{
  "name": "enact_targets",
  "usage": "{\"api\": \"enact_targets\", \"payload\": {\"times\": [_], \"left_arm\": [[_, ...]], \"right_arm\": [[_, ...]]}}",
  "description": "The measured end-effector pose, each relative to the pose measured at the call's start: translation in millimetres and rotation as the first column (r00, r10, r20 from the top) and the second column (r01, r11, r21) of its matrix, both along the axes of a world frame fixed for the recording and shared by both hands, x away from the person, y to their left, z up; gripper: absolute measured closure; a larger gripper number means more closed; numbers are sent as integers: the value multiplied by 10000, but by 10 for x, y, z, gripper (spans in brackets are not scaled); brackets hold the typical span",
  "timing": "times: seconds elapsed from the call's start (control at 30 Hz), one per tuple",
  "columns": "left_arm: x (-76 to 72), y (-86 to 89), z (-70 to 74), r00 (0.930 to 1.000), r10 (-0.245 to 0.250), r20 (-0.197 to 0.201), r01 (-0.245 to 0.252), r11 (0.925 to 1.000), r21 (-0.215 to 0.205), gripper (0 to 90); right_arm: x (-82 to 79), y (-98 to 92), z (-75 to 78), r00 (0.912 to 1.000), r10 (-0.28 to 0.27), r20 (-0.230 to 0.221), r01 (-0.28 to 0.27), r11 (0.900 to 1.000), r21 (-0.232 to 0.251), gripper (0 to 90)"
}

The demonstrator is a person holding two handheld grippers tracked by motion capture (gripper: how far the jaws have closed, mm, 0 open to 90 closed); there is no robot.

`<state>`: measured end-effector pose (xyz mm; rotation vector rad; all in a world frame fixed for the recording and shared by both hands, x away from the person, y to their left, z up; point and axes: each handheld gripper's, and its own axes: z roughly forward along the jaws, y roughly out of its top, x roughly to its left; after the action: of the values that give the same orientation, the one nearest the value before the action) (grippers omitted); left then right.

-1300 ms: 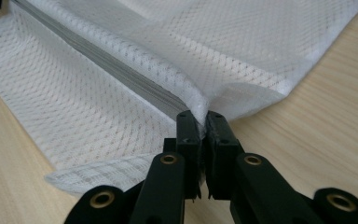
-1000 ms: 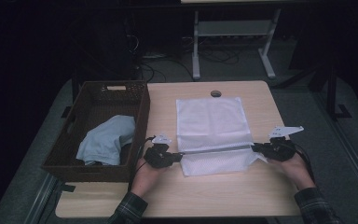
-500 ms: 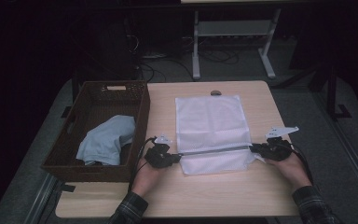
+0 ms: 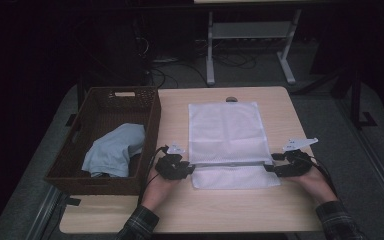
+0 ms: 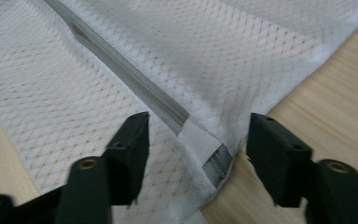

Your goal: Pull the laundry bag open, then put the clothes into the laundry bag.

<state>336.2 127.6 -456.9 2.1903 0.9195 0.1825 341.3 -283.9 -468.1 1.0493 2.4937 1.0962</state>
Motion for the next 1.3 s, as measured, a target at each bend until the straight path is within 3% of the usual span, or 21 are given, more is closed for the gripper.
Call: {"api": "enact_targets", "payload": {"times": [0.1, 0.17, 0.2, 0.27, 0.37, 0.43, 0.77, 0.93, 1.3], "left_arm": [[-21, -21, 56, 9996, -8, 296, 11, 10000, -93, 537], [-32, -32, 63, 9992, -79, 398, 83, 9999, -112, 413], [-40, -40, 62, 9990, -174, 404, 179, 9998, -123, 413], [-52, -60, 51, 9985, -440, 341, 443, 9990, -100, 324], [-78, -97, 44, 9961, -703, 541, 693, 9974, 208, 185], [-96, -120, 55, 9950, -817, 576, 803, 9964, 274, 143], [-183, -109, 127, 9931, -1031, 551, 1007, 9940, 437, 111], [-199, -93, 219, 9934, -1029, 505, 1005, 9938, 470, 112], [-164, -24, 473, 9928, -1187, 174, 1165, 9885, 961, 119]], "right_arm": [[-35, 24, 21, 9999, 42, 115, -42, 10000, -5, 288], [-65, 39, 46, 9997, 92, 222, -93, 9999, 45, 254], [-79, 48, 56, 9997, 116, 212, -118, 9999, 98, 237], [-112, 79, 67, 9997, 170, 181, -175, 9996, 230, 204], [-165, 150, 72, 9990, 360, 257, -365, 9992, 183, 181], [-190, 191, 75, 9984, 526, 212, -532, 9982, 263, 180], [-304, 406, 111, 9914, 1260, 343, -1278, 9901, 574, 177], [-358, 529, 115, 9880, 1498, 375, -1526, 9843, 890, 172], [-448, 723, 58, 9784, 2045, 287, -2062, 9749, 840, 161]]}}
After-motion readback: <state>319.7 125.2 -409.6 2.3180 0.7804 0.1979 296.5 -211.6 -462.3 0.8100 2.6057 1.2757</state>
